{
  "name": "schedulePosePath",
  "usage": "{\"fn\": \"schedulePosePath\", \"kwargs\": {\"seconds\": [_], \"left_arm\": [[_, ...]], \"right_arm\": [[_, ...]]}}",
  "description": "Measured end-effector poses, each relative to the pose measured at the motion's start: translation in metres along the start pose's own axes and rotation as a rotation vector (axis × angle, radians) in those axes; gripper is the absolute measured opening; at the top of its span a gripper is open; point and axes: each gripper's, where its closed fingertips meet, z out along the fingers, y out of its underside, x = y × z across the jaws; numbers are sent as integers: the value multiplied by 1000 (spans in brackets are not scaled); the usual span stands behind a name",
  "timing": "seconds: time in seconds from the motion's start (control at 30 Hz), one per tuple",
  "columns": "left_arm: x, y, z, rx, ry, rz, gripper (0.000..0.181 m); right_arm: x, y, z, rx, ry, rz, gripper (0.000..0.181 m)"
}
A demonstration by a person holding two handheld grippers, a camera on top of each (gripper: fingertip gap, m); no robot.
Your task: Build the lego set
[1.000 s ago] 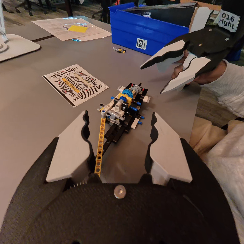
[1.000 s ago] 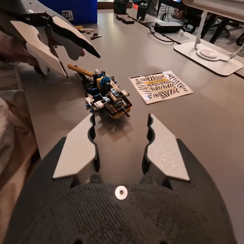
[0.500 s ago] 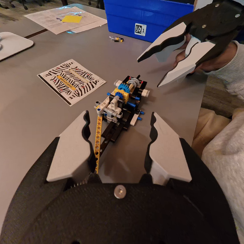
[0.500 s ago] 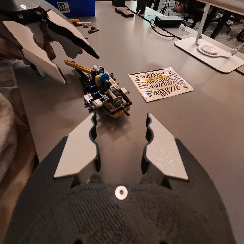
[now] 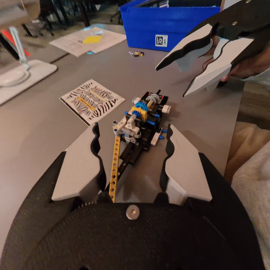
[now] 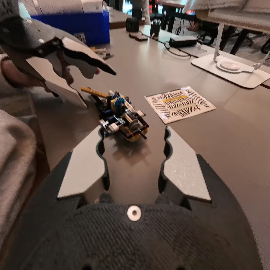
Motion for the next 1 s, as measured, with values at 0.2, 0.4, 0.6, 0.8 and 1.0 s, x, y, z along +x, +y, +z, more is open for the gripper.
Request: {"fn": "schedulePosePath", "kwargs": {"seconds": [0.2,0.4,0.6,0.8,1.0], "left_arm": [[10,-12,16,-84,145,54,102],[9,1,36,-185,278,41,103],[13,8,38,-198,330,-6,86],[17,9,39,-205,351,-35,58],[15,11,35,-243,362,-71,45]], "right_arm": [[-5,-1,17,-43,-59,-34,93],[-6,3,39,-102,-70,-51,90],[-6,8,45,-126,-68,-67,85],[-10,4,45,-103,-89,-70,75],[-23,6,44,-110,-166,-118,74]]}}
